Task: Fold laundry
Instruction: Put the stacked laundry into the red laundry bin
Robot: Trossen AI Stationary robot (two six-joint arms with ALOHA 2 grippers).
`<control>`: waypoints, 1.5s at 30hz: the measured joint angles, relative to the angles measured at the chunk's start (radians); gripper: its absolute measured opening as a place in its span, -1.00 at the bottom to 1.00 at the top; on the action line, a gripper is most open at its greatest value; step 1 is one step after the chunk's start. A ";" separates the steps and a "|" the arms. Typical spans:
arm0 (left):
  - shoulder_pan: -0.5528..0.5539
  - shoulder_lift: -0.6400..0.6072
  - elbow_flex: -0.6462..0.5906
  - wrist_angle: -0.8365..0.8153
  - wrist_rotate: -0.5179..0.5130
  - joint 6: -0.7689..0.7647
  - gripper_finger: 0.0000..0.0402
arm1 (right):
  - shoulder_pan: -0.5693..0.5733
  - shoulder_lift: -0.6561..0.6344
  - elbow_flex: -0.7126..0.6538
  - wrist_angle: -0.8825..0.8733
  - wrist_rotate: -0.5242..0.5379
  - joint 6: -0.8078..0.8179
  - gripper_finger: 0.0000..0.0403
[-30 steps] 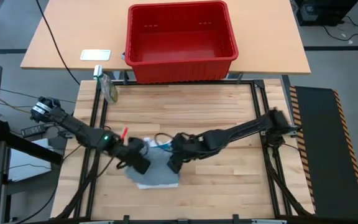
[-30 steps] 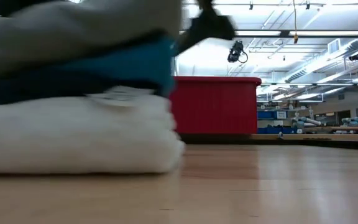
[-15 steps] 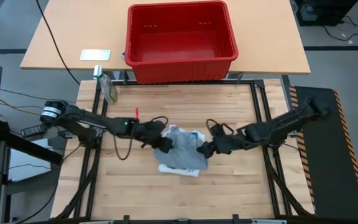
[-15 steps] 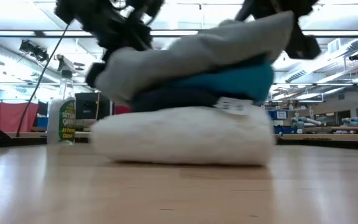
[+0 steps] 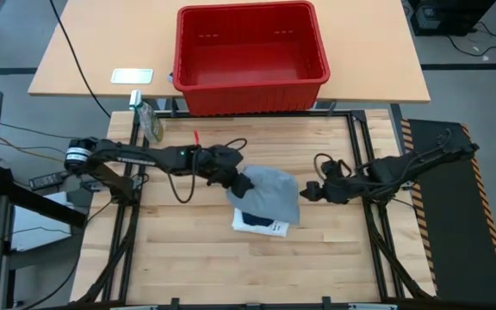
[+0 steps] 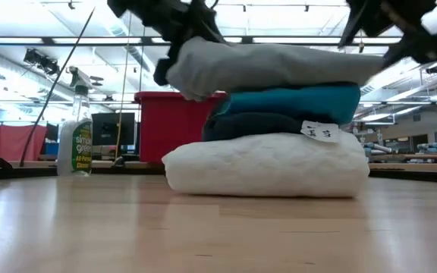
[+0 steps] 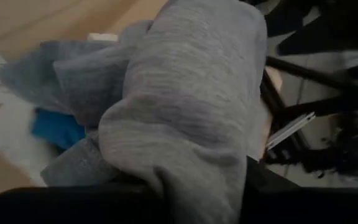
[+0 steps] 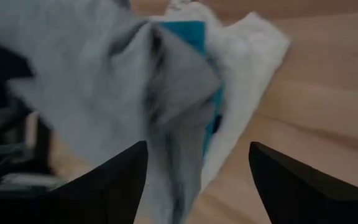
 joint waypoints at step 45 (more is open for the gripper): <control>-0.051 -0.064 -0.333 0.154 -0.001 -0.057 0.99 | -0.004 0.391 0.000 0.267 0.009 0.045 0.97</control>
